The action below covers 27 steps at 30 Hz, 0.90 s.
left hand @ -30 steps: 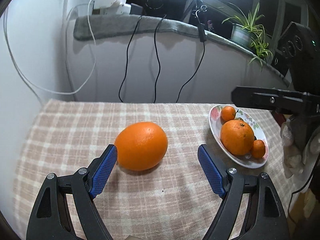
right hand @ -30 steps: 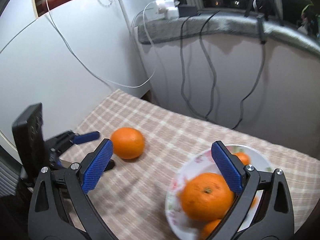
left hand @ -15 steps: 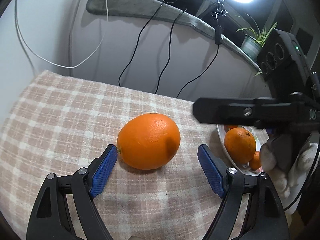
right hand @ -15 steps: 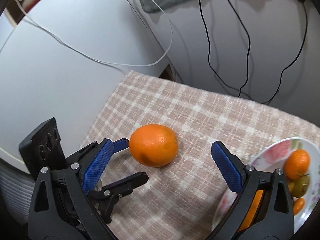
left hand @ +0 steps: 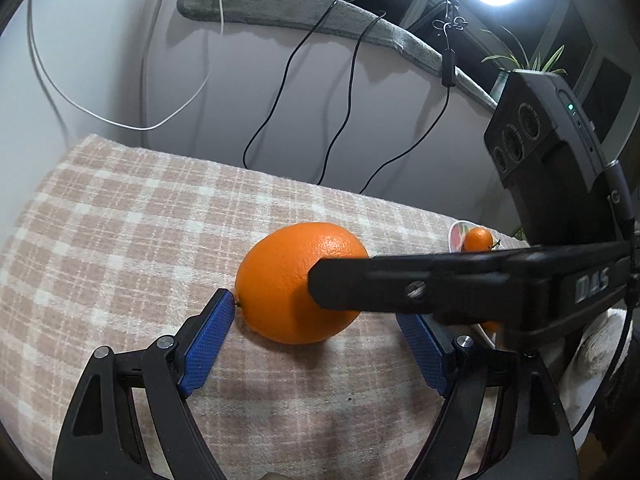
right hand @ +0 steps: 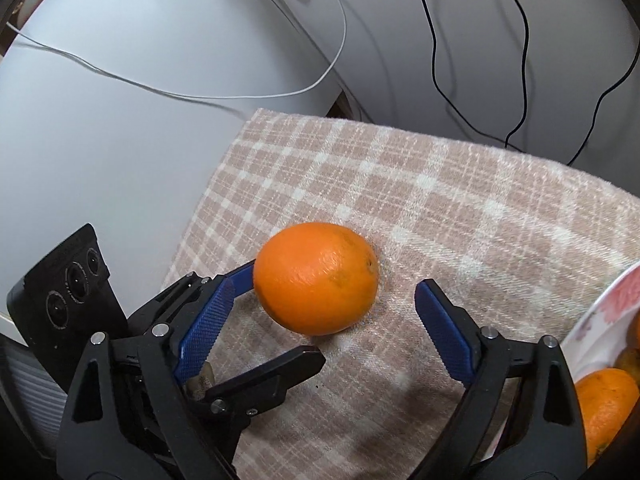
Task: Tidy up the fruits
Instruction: 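Close the right gripper around the large orange on the tablecloth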
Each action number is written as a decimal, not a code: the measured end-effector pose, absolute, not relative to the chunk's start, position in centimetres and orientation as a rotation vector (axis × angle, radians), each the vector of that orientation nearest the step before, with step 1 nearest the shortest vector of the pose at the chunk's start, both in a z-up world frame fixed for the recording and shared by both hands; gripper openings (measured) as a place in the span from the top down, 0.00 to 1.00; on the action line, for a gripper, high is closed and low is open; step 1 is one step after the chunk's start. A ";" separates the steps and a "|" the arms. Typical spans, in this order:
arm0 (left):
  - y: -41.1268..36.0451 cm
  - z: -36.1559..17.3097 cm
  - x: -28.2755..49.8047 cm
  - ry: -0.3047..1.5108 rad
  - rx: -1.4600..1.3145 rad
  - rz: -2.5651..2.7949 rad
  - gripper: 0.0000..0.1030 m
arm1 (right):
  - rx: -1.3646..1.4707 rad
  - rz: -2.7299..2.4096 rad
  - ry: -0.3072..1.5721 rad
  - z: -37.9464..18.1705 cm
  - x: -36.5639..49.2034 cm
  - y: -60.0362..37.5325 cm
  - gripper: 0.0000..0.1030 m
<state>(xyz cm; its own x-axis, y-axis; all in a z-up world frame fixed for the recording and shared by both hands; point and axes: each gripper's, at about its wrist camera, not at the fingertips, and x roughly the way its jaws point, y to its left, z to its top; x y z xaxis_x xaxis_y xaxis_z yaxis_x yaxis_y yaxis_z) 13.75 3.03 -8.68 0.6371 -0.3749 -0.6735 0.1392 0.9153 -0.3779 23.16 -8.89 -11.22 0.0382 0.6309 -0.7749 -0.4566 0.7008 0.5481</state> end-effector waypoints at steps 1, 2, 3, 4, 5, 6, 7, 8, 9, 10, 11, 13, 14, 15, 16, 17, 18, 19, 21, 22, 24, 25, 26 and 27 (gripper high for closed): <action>3.1 -8.7 13.8 0.832 -0.305 -0.299 0.21 | 0.173 0.841 1.298 -11.6 23.2 -8.8 0.17; 3.1 -8.7 13.8 0.833 -0.302 -0.299 0.21 | 0.181 0.844 1.309 -11.9 23.2 -8.6 0.24; 3.0 -8.7 13.9 0.834 -0.297 -0.298 0.22 | 0.196 0.853 1.320 -12.2 23.1 -8.5 0.27; 3.0 -8.8 13.9 0.838 -0.286 -0.295 0.22 | 0.205 0.857 1.324 -12.3 23.1 -8.5 0.27; 2.9 -8.8 13.9 0.838 -0.277 -0.293 0.22 | 0.210 0.860 1.325 -12.5 23.0 -8.4 0.27; 2.8 -8.9 13.8 0.837 -0.267 -0.292 0.22 | 0.213 0.866 1.325 -12.5 23.0 -8.3 0.30; 2.7 -8.9 13.9 0.837 -0.260 -0.290 0.22 | 0.212 0.869 1.324 -12.6 22.8 -8.0 0.31; 2.7 -8.9 13.8 0.834 -0.256 -0.288 0.22 | 0.205 0.865 1.318 -12.6 22.8 -7.8 0.31; 2.7 -8.9 13.8 0.831 -0.251 -0.287 0.22 | 0.193 0.864 1.312 -12.6 22.6 -7.6 0.31; 2.6 -8.9 13.7 0.824 -0.248 -0.290 0.23 | 0.186 0.863 1.307 -12.5 22.5 -7.4 0.31; 2.6 -8.8 13.7 0.818 -0.253 -0.287 0.23 | 0.185 0.862 1.303 -12.5 22.4 -7.2 0.31; 2.8 -8.7 13.6 0.810 -0.278 -0.283 0.24 | 0.185 0.865 1.301 -12.6 22.1 -6.9 0.31; 2.9 -8.6 13.6 0.804 -0.284 -0.281 0.24 | 0.184 0.869 1.299 -12.6 22.0 -6.9 0.31; 2.8 -8.5 13.5 0.798 -0.281 -0.277 0.24 | 0.186 0.874 1.297 -12.4 21.9 -7.4 0.31; 2.6 -8.4 13.4 0.791 -0.265 -0.274 0.24 | 0.191 0.875 1.295 -12.4 21.9 -7.4 0.31; 2.5 -8.4 13.4 0.790 -0.261 -0.273 0.24 | 0.194 0.875 1.294 -12.4 21.9 -7.5 0.31; 2.4 -8.4 13.4 0.791 -0.259 -0.274 0.24 | 0.195 0.874 1.291 -12.4 21.8 -7.7 0.31; 2.4 -8.4 13.4 0.792 -0.259 -0.277 0.24 | 0.197 0.872 1.288 -12.3 21.7 -7.8 0.31; 2.2 -8.2 13.3 0.784 -0.254 -0.274 0.24 | 0.215 0.874 1.285 -12.3 21.8 -8.2 0.31; 2.1 -8.0 13.2 0.776 -0.249 -0.269 0.24 | 0.225 0.876 1.283 -12.1 21.8 -8.3 0.31; 2.1 -7.4 13.0 0.756 -0.249 -0.261 0.24 | 0.230 0.882 1.268 -11.6 21.7 -8.6 0.31; 2.0 -7.2 13.0 0.749 -0.247 -0.260 0.24 | 0.228 0.884 1.259 -11.2 21.7 -8.8 0.31; 1.9 -6.9 13.0 0.742 -0.242 -0.260 0.24 | 0.226 0.886 1.248 -10.8 21.6 -8.9 0.31; 1.8 -6.5 12.9 0.733 -0.235 -0.261 0.24 | 0.225 0.889 1.239 -10.3 21.5 -9.0 0.31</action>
<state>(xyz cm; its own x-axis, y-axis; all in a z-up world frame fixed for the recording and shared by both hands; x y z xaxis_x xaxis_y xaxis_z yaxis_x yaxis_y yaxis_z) 12.91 1.84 -6.54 0.7139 -0.3143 -0.6257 0.1515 0.9417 -0.3003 21.55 -8.98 -10.35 0.0498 0.6903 -0.7218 -0.4625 0.6565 0.5959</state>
